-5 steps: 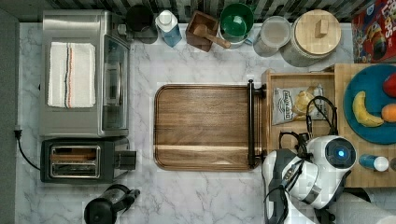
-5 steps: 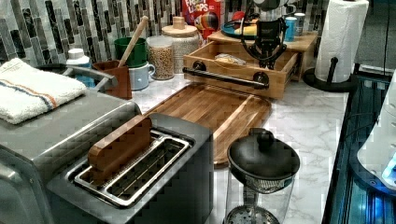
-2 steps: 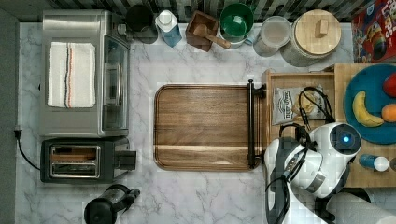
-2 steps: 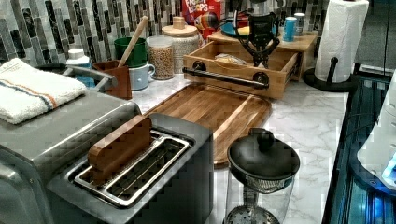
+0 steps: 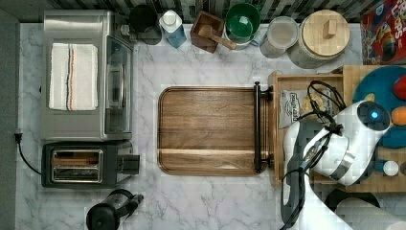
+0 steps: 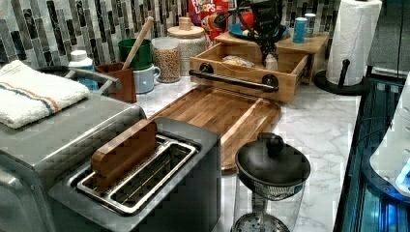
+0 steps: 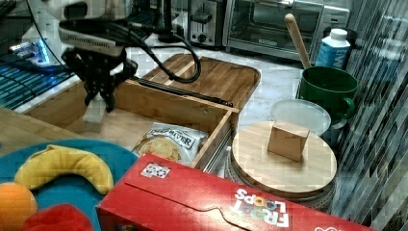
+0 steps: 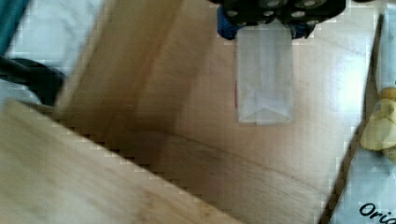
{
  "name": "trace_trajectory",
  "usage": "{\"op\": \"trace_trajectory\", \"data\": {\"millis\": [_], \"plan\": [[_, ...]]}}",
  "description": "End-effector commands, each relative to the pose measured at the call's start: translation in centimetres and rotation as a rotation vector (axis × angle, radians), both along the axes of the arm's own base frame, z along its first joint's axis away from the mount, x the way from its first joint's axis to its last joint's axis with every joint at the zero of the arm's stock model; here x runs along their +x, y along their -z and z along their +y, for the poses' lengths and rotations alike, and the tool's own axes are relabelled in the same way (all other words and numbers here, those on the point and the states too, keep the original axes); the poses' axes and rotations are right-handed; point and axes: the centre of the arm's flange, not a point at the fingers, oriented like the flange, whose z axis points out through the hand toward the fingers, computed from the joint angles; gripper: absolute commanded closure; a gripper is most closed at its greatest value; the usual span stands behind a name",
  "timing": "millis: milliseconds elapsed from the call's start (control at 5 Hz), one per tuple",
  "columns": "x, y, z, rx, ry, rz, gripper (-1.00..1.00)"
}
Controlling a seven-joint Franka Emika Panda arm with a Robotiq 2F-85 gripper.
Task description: Pick up the butter.
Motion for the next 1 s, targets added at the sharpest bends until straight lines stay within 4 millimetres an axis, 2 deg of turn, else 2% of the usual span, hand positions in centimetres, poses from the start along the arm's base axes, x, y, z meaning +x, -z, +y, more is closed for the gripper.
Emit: {"op": "trace_trajectory", "data": {"millis": [200,400,600,800,1000], "plan": [[10.6,-16.6,12.3,-0.235,0.119,-0.172,1.0],[11.9,-16.7,19.0,-0.269,0.229,-0.203,1.0],[13.1,-19.7,23.3,-0.235,0.319,-0.201,1.0],[13.1,-22.1,25.4,-0.161,0.347,-0.214,1.0],[12.0,-23.4,25.7,-0.1,0.347,-0.279,1.0]]}}
